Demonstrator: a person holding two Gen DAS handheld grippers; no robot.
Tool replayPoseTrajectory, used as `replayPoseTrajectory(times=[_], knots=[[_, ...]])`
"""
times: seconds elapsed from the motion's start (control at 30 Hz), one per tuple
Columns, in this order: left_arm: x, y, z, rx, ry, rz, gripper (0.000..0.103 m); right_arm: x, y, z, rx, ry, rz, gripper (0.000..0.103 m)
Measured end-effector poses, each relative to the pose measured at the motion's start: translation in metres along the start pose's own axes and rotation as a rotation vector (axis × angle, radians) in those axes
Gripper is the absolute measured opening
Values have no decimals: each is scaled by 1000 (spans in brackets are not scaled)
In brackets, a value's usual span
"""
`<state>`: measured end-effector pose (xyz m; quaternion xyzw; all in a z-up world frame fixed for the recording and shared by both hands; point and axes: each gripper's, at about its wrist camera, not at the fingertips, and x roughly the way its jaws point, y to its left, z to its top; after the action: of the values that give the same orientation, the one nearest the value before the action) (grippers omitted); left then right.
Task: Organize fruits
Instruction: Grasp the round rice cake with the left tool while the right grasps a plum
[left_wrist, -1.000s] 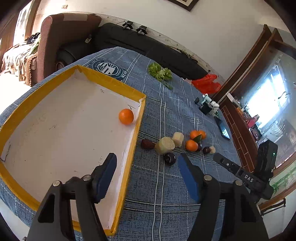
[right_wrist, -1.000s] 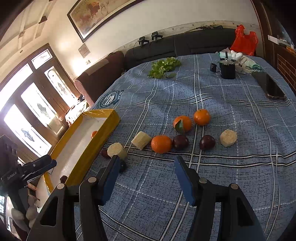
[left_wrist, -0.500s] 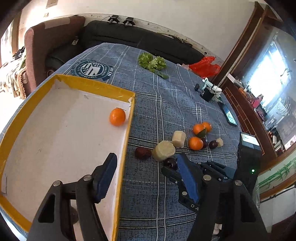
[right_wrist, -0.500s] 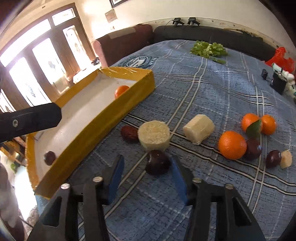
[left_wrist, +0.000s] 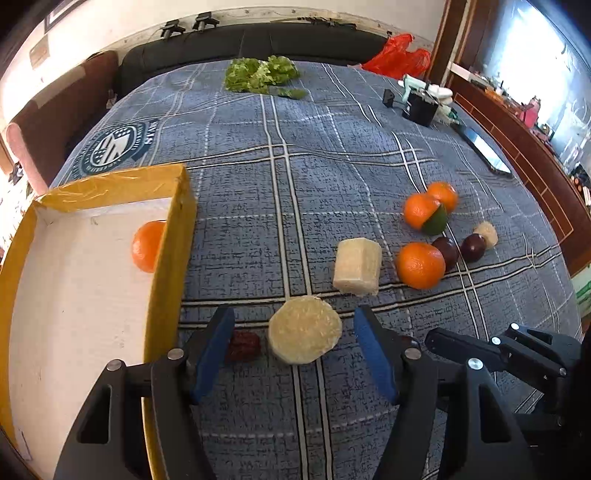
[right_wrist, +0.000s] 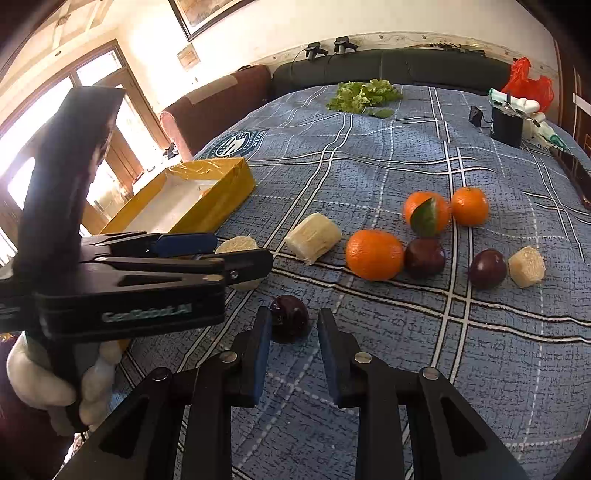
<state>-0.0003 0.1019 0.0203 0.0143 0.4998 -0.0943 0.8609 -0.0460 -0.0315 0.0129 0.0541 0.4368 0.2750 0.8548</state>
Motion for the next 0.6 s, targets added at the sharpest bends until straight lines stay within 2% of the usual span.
replayPoseTrajectory(times=[0.03, 0.07, 0.23, 0.37, 0.6], knots=[[2, -2, 0, 7, 8, -4, 41, 0, -1, 0, 4, 0, 5, 29], [6, -4, -1, 19, 19, 1, 37, -1, -3, 0, 7, 0, 10, 29], [10, -11, -6, 58, 8, 48, 36, 1, -3, -2, 10, 8, 33, 29], [-3, -3, -9, -8, -20, 21, 36, 5, 1, -2, -9, 13, 33, 30], [-70, 38, -30, -152, -144, -16, 36, 14, 14, -4, -67, 30, 8, 30]])
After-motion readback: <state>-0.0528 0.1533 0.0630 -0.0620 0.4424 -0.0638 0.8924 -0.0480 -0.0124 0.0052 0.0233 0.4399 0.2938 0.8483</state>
